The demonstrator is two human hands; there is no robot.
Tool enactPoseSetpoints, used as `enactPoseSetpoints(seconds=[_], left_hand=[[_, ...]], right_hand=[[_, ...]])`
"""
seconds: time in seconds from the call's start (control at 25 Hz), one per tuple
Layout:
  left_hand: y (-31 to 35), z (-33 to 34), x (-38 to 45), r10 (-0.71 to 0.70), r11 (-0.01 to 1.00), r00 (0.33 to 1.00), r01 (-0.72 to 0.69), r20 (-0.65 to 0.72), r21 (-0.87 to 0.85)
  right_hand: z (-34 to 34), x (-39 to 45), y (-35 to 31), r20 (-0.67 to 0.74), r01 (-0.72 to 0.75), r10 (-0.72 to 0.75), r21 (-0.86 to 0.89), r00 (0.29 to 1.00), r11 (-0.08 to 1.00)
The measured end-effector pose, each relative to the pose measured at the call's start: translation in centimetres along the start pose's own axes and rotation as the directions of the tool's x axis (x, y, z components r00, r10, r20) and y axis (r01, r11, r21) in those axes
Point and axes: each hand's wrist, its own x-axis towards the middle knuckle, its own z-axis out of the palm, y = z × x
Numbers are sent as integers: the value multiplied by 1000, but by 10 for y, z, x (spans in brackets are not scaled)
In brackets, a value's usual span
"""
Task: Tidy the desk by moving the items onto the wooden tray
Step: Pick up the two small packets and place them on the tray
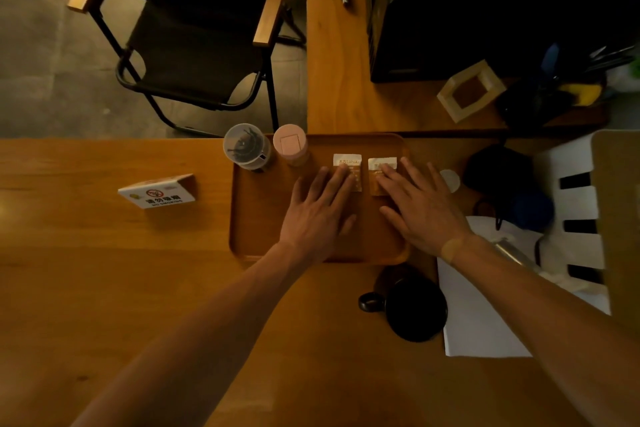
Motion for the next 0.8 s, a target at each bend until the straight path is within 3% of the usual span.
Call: enactPoseSetpoints(seconds=[0.8], left_hand=[[1,-8,21,-49,998,998,48,33,34]], right_hand=[[-5,20,5,15,-100,99,102,995,990]])
